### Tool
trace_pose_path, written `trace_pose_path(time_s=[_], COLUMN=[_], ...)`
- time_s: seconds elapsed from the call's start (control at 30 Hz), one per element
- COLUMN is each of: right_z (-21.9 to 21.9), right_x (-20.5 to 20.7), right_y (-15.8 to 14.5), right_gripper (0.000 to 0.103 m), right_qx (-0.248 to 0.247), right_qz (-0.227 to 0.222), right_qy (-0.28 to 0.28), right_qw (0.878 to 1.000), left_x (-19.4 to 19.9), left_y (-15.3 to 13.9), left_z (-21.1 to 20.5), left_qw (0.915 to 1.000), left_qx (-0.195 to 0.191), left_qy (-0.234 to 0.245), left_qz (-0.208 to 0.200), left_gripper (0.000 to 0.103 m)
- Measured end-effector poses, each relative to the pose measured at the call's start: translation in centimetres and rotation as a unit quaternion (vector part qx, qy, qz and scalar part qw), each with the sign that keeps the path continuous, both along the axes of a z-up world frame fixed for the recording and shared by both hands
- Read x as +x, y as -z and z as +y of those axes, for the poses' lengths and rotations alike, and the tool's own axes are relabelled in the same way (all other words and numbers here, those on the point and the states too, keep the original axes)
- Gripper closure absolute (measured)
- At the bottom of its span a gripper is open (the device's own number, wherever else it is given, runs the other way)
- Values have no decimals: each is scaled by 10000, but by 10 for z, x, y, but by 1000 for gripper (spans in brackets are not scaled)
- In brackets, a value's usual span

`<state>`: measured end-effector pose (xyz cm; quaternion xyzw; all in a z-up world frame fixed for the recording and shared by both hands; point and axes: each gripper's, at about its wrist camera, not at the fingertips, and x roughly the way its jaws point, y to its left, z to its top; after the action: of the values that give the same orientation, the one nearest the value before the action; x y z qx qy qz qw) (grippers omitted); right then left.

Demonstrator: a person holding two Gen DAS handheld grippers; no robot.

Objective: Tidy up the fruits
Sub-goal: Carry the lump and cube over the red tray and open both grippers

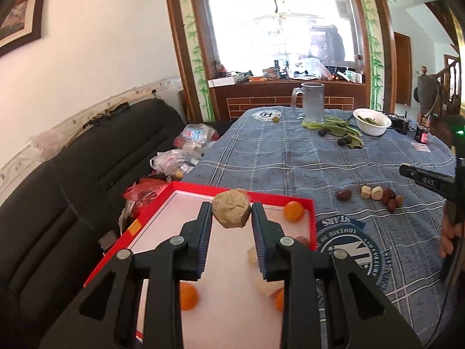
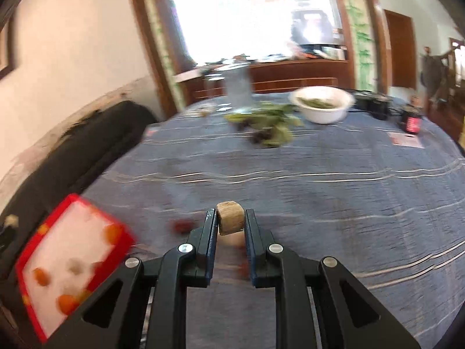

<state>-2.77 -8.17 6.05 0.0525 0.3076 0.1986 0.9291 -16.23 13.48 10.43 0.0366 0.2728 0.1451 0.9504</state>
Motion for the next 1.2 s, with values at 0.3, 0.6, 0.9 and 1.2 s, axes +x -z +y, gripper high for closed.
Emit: trace_pose_path(time_s=[0.3,0.6,0.9,1.2], right_z=[88,128,147,152], right_x=[-48,-72,-68,-55], right_y=[-8,3,24,39], right_gripper=[87,87,87,85], right_qx=[-46,-239,-423,-243], right_qz=[-88,-69,219,855], right_qy=[-1217,-1794,-1895,-2105], right_qw=[9925,9835,9807,9736], left_x=[-8,-9,-3,10], left_y=[3,11,29,55], left_z=[15,27,38,46], left_qw=[9999,9998,9989,9959], left_qx=[-71,-129,-143,-96], left_qy=[-69,-134,-266,-436], left_qz=[14,92,346,788], left_gripper=[73,73,73,73])
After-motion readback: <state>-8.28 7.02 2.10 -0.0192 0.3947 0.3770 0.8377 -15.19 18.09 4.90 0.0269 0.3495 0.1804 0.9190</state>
